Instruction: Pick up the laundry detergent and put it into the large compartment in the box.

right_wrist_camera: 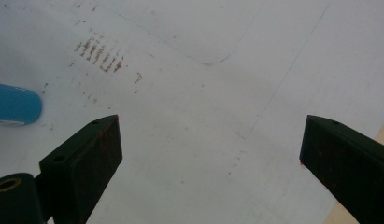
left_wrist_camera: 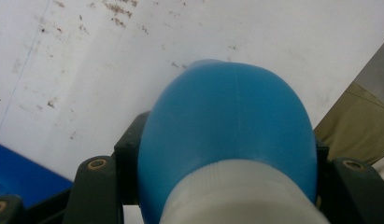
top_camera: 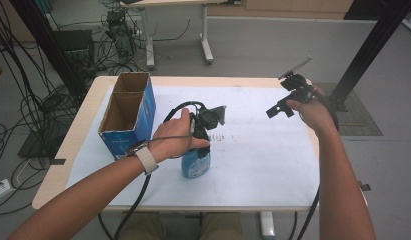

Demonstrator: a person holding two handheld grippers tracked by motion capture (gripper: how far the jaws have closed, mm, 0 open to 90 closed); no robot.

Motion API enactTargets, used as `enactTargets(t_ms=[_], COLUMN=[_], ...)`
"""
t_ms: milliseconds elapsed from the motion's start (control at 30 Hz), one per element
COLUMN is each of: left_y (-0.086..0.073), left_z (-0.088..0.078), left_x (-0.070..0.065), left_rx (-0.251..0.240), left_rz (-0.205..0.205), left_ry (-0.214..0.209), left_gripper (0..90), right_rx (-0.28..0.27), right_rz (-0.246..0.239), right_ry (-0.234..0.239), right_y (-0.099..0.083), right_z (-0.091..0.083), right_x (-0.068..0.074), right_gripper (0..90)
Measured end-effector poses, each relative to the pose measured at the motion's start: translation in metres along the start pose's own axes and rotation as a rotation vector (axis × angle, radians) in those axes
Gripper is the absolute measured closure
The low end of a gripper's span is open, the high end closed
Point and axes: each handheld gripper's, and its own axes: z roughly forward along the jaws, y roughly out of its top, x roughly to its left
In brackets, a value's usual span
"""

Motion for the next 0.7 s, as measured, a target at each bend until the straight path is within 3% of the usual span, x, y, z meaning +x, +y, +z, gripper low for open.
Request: enactTargets(t_ms=[700], left_y=[-0.0010], left_z=[0.0000], left_x=[-0.0006], left_rx=[-0.003], left_rz=[0.000], left_ry=[0.002], left_gripper=[38.9], right_rx=[-0.004], right_rz=[0.004], right_ry=[-0.004], right_y=[-0.0027], right_z=[-0.0038], right_x=[0.0009], right_gripper=[5.5])
